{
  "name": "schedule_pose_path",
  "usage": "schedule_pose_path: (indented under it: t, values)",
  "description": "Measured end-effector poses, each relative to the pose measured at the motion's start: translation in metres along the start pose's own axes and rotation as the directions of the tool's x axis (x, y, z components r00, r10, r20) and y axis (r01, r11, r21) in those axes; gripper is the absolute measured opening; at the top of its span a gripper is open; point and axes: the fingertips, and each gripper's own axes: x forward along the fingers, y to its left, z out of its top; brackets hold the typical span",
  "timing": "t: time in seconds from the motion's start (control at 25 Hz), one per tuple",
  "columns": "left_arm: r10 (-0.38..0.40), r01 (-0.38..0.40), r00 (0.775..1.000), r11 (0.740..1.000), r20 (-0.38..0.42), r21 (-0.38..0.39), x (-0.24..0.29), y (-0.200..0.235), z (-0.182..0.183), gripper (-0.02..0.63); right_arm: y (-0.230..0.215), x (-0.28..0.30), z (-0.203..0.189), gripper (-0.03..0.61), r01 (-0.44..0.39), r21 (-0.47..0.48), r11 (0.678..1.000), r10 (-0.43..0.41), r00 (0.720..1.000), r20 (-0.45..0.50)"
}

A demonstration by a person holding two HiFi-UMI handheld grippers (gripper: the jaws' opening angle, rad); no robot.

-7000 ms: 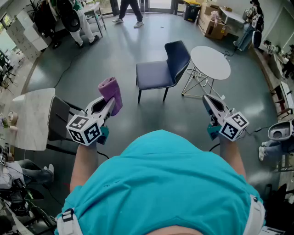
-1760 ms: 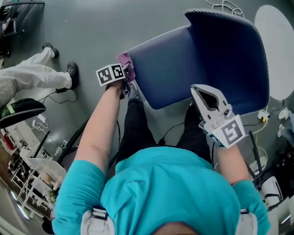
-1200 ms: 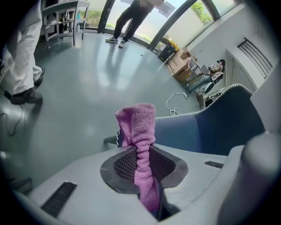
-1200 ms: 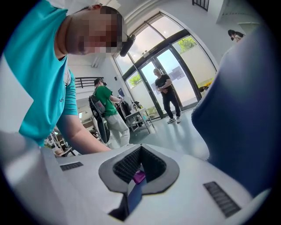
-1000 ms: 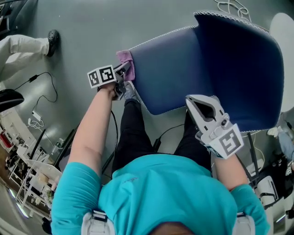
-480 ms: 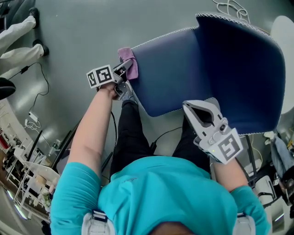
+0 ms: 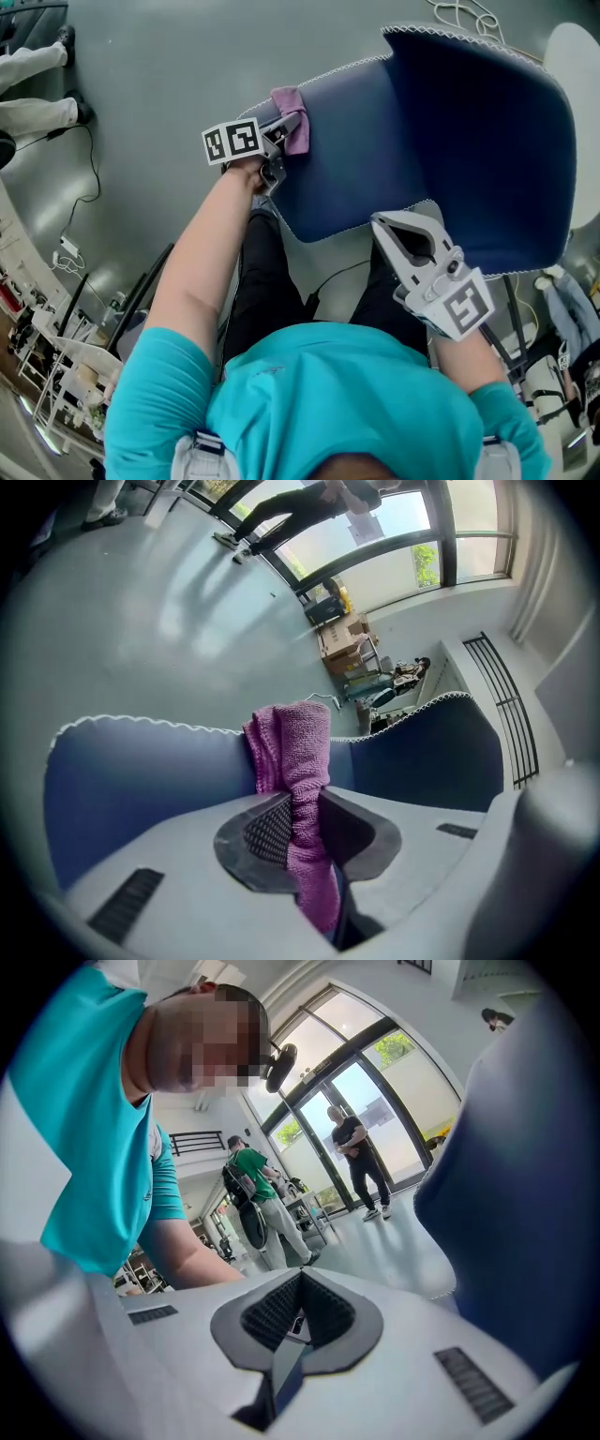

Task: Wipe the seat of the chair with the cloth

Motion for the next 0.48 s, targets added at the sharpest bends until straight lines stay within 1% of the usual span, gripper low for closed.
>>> schedule_pose_path:
  t: [0.08, 0.2, 0.32, 0.48]
  values:
    - [-0.003, 0.003, 1.000, 1.000, 0.004, -0.001, 0.013, -0.007, 0.000, 0.064, -0.004, -0.005, -0.002, -0.003, 0.007, 0.004, 1.000, -0.007, 1.000, -0.001]
    - [-0.010, 0.010, 1.000, 1.000, 0.011, -0.006, 0.029, -0.021, 0.000, 0.064, -0.004, -0.013, 0.006, -0.003, 0.001, 0.004, 1.000, -0.001, 1.000, 0.030]
    - [-0.019, 0.019, 1.000, 1.000, 0.003, 0.003, 0.046, -0.036, -0.001, 0.064, -0.010, -0.029, 0.000, -0.003, 0.036, 0.020, 0.999, -0.036, 0.999, 0.009]
    - [-0.034, 0.034, 0.999, 0.999, -0.006, 0.013, 0.070, -0.054, 0.002, 0.064, -0.019, -0.043, 0.004, -0.003, 0.043, 0.030, 0.999, -0.044, 0.999, 0.010]
